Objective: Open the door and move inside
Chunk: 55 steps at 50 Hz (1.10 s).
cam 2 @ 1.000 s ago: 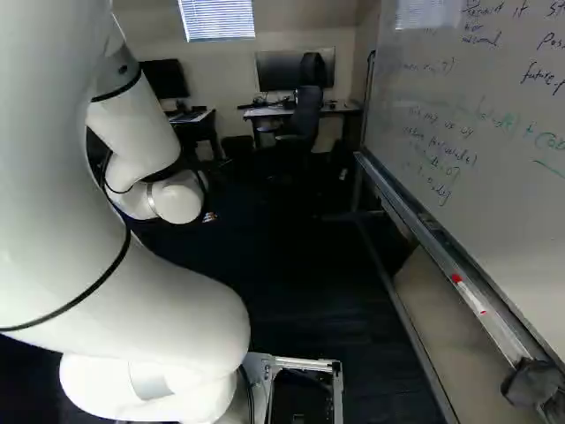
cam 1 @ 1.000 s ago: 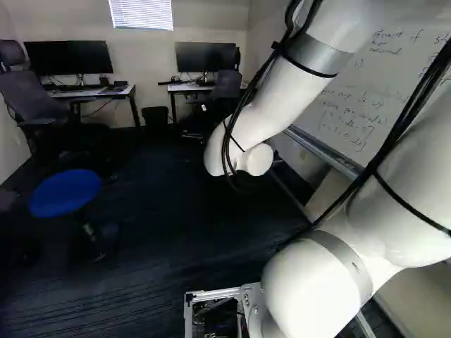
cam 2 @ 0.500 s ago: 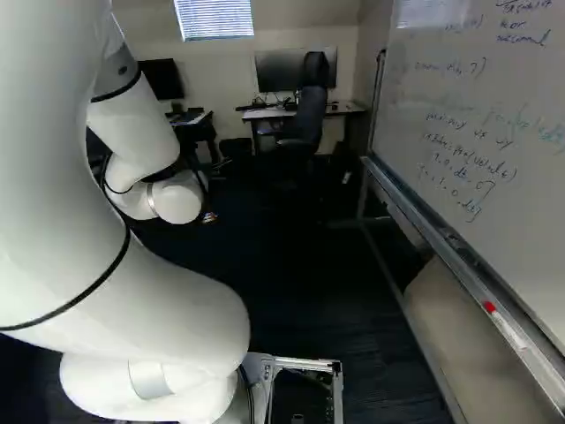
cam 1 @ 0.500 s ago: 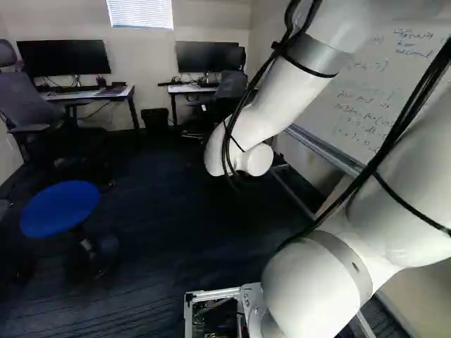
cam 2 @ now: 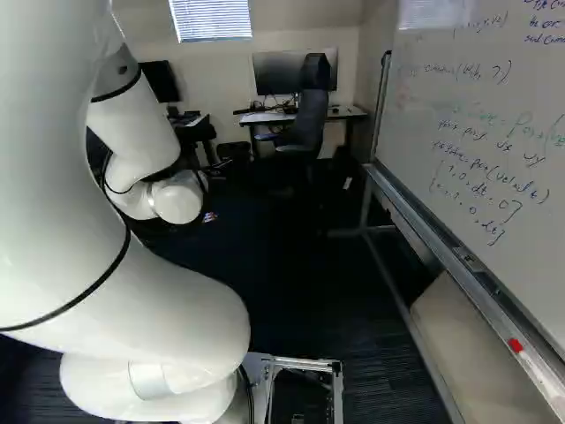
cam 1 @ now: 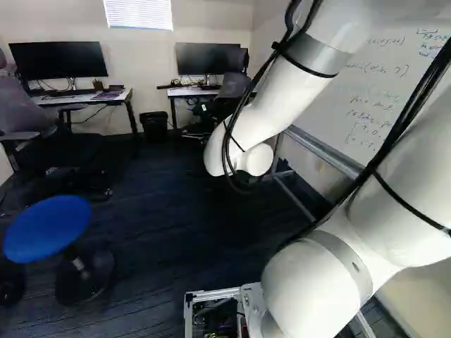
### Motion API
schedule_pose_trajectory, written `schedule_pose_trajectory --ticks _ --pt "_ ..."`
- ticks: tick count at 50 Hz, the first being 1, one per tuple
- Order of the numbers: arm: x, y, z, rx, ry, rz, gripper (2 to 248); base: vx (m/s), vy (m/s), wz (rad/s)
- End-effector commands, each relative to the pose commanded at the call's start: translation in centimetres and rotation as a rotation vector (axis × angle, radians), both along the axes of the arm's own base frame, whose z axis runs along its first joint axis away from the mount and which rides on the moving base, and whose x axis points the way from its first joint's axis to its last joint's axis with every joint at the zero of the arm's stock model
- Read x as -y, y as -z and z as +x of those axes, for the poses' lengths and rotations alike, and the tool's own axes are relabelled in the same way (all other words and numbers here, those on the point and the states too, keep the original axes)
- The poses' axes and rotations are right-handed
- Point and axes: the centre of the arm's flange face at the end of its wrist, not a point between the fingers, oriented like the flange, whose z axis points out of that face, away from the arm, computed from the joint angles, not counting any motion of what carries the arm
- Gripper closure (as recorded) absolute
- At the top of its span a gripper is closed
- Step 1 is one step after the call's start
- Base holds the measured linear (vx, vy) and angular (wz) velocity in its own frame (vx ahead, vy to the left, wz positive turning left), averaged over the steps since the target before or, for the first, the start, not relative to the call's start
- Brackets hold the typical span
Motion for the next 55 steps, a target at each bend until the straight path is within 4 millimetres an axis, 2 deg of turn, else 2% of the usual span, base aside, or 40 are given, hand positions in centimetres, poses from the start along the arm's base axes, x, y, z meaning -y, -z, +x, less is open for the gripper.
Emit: schedule_pose_trajectory --ticks 55 --pt "0.0 0.0 0.0 0.0 0.0 0.0 3 0.136 0.029 -0.018"
